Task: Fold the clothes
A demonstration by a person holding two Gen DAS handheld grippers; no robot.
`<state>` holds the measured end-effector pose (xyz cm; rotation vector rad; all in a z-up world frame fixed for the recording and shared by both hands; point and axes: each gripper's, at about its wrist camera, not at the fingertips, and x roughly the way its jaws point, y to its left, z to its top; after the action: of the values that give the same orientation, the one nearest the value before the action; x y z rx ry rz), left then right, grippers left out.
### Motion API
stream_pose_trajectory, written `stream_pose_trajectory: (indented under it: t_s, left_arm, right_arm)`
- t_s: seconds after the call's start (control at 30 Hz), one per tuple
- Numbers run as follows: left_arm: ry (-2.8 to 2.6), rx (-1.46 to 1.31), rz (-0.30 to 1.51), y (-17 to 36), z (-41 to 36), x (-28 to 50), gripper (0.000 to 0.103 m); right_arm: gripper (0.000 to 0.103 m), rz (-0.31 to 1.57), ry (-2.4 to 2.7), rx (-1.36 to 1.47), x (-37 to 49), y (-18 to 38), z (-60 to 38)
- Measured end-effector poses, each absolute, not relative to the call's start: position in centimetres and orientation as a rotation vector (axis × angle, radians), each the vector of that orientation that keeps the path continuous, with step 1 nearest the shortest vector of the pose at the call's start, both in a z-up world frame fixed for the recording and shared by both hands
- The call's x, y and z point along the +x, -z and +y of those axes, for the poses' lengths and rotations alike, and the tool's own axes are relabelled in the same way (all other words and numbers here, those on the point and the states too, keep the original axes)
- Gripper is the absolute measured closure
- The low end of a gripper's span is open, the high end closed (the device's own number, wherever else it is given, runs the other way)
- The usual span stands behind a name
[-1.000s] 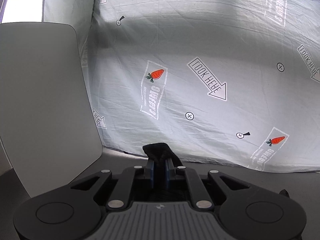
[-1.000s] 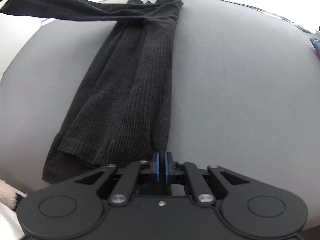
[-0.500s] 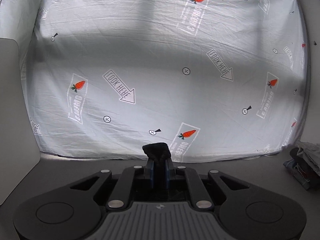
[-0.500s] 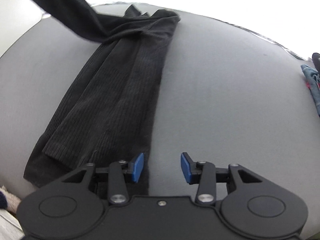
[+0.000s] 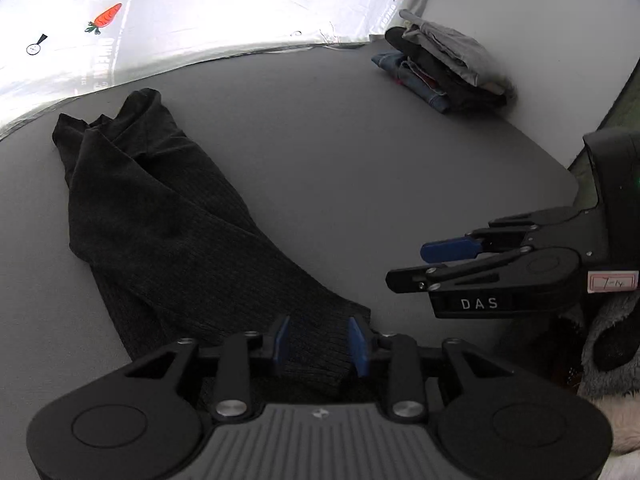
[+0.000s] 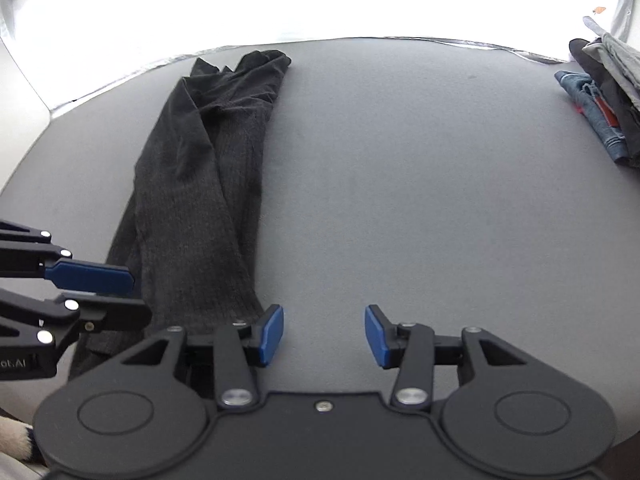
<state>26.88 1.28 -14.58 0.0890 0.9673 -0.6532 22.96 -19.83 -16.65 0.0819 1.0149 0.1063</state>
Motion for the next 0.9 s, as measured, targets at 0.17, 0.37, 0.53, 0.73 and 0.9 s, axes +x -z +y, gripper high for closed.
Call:
stream_pose_trajectory:
  t_s: [0.17, 0.37, 0.53, 0.73, 0.9]
  left_arm:
    - [0.441, -0.031, 0.961, 14.5, 5.5, 27.6, 0.053]
    - [0.219, -0.078, 1.002, 14.8, 9.5, 27.6, 0.051]
    - [0.191, -0.113, 1.012, 15.0, 11.4, 27.2, 0.051]
    - [0.198, -0.101, 0.993, 14.9, 12.4, 26.5, 0.051]
    - [0.188, -0.112, 0.973, 14.5, 13.4, 26.3, 0.05]
  right_arm:
    - [0.047, 1.02, -0.237, 0.148, 24.1, 17.3, -18.3]
    - [0.04, 1.033, -0.404, -0.195, 23.0, 17.6, -11.5]
    - [0.061, 1.003, -0.475, -0.419, 20.8, 18.4, -7.4]
    - [0.092, 0.999, -0.409, -0.333, 21.1, 17.3, -8.3]
    - [0.094, 0.982, -0.489, -0.212, 20.3, 13.6, -9.6]
